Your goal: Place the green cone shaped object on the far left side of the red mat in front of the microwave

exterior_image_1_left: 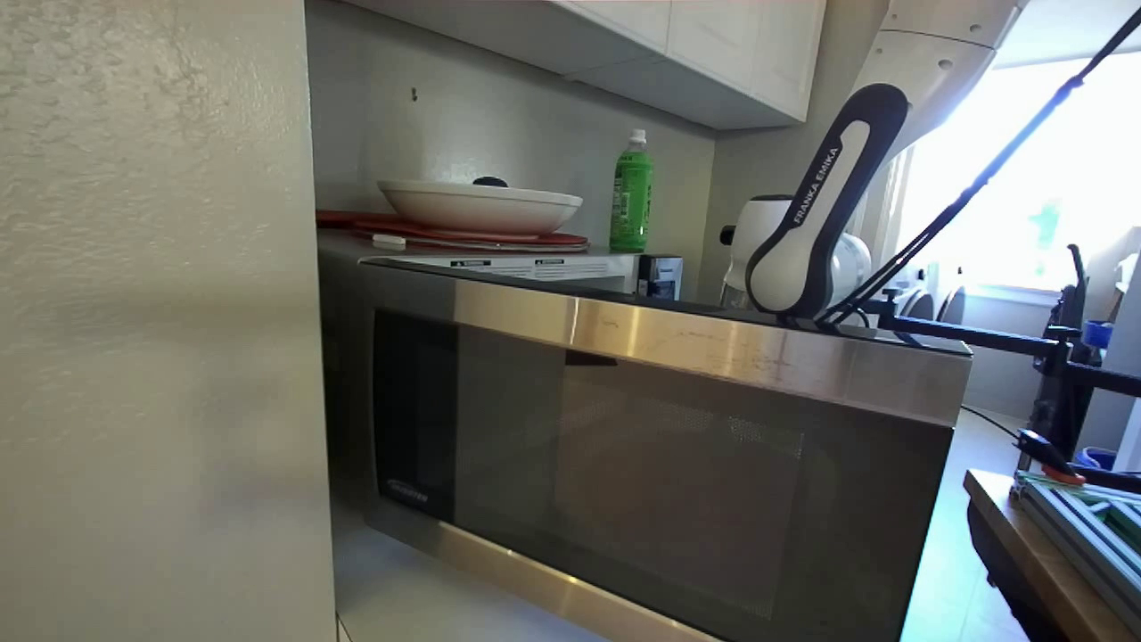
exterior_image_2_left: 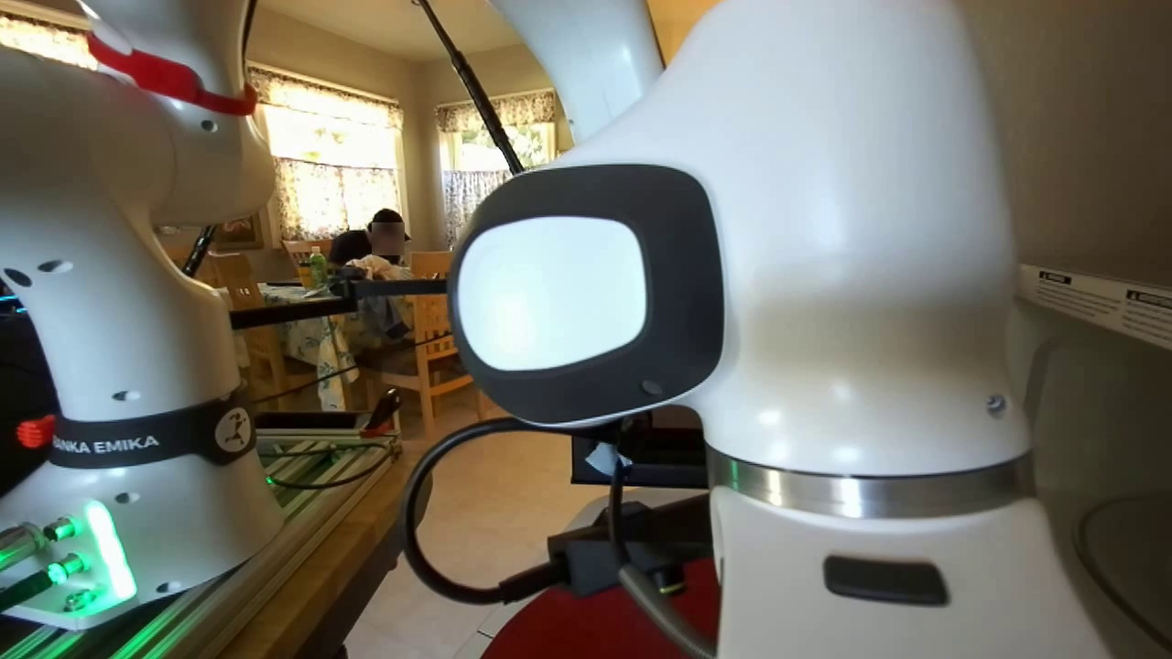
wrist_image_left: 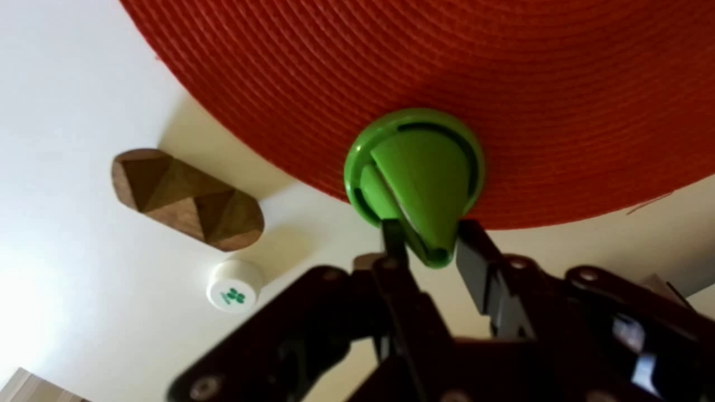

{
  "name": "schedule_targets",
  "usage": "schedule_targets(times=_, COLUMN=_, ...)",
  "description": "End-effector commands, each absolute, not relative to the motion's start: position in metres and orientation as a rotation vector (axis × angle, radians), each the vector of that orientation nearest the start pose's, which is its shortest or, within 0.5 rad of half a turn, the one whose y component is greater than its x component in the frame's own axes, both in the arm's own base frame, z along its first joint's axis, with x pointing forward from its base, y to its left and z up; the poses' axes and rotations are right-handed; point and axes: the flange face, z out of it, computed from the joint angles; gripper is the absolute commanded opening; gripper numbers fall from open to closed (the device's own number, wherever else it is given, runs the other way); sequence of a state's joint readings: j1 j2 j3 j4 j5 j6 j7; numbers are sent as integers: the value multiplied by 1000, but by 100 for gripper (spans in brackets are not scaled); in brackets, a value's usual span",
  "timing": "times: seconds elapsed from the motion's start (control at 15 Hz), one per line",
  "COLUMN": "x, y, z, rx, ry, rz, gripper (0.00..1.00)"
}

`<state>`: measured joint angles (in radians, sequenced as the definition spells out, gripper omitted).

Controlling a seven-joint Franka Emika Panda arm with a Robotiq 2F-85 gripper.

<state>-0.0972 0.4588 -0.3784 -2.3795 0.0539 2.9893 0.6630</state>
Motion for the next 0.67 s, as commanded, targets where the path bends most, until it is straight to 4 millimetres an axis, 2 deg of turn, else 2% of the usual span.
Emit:
schedule_targets(times=0.0, x=457, y=-247, z=159, rx=-2762, ry=1733, rz=-312, gripper=7)
schedule_targets(times=0.2, x=457, y=-244, z=164, rx=-2776, ry=1723, rz=-307, gripper=7)
schedule_targets(times=0.6, x=467, y=-226, z=209, rx=-2805, ry=1650, rz=-365, gripper=7)
